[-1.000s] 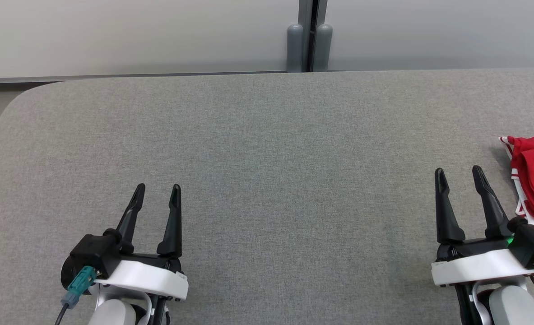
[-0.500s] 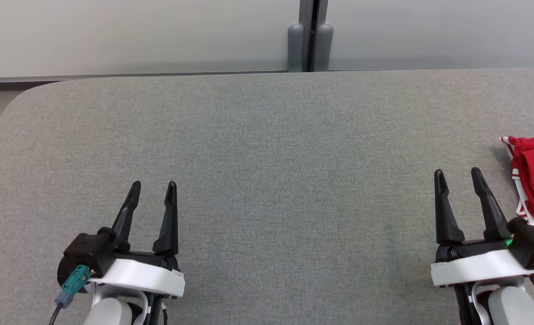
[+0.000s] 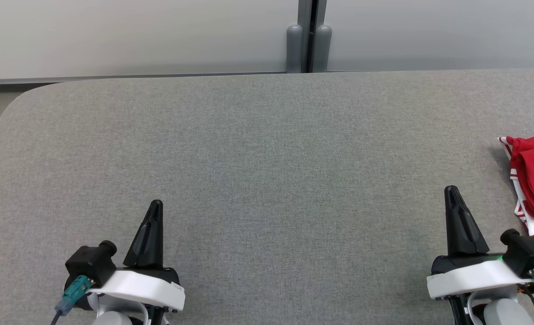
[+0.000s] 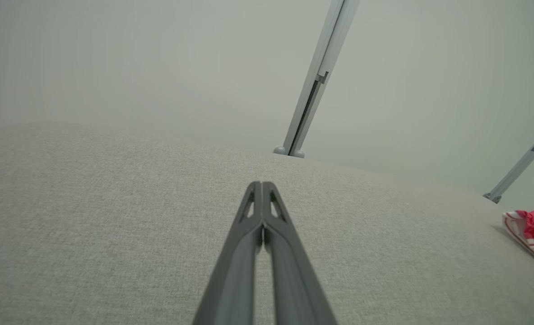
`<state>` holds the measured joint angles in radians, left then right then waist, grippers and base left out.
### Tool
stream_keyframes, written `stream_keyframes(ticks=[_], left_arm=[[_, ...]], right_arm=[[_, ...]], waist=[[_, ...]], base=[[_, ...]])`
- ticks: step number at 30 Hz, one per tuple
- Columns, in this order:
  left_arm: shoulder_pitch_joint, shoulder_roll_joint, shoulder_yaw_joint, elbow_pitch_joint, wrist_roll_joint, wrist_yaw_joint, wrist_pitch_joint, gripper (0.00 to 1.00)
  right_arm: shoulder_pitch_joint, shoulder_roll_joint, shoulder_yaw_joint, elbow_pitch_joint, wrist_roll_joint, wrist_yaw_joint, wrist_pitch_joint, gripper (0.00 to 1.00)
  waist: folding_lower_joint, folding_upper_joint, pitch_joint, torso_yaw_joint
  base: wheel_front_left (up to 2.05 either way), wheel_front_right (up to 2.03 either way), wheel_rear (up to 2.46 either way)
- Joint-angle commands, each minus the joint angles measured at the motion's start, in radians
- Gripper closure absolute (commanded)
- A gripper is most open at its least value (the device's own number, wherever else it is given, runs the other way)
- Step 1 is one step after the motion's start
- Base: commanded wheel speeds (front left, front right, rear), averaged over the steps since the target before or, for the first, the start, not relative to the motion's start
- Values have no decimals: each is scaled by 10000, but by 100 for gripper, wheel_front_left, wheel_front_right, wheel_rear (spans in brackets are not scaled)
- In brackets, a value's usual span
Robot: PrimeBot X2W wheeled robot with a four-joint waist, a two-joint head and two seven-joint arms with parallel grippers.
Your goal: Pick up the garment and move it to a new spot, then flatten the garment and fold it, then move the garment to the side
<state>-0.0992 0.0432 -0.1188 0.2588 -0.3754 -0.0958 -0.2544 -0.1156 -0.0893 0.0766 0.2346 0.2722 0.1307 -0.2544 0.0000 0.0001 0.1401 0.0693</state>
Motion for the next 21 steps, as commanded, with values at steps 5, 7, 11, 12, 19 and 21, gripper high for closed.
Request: stream_keyframes(ticks=[5,7,11,12,19,21], left_arm=[[-136,92,145,-182,-1119,-27,240,100],[-140,112,185,-173,-1469,-37,321,100],[-148,147,264,-155,-2140,-59,479,100],[-150,155,283,-150,-2304,-65,517,100],[-158,206,417,-128,-3385,-99,783,100],[-159,212,435,-126,-3535,-104,814,100]], right_arm=[[-109,-81,-118,-161,1227,0,270,100],[-110,-86,-150,-149,1603,0,354,100],[-108,-91,-214,-130,2321,0,516,100],[-106,-92,-229,-126,2494,0,555,100],[-91,-92,-338,-107,3652,0,825,100],[-88,-91,-353,-106,3808,0,860,100]], waist=[[0,-1,-59,-30],[0,-1,-81,-41],[0,-1,-126,-64],[0,-1,-137,-69],[0,-1,-216,-109],[0,-1,-227,-114]], base=[[0,0,0],[0,0,0],[0,0,0],[0,0,0],[0,0,0],[0,0,0]])
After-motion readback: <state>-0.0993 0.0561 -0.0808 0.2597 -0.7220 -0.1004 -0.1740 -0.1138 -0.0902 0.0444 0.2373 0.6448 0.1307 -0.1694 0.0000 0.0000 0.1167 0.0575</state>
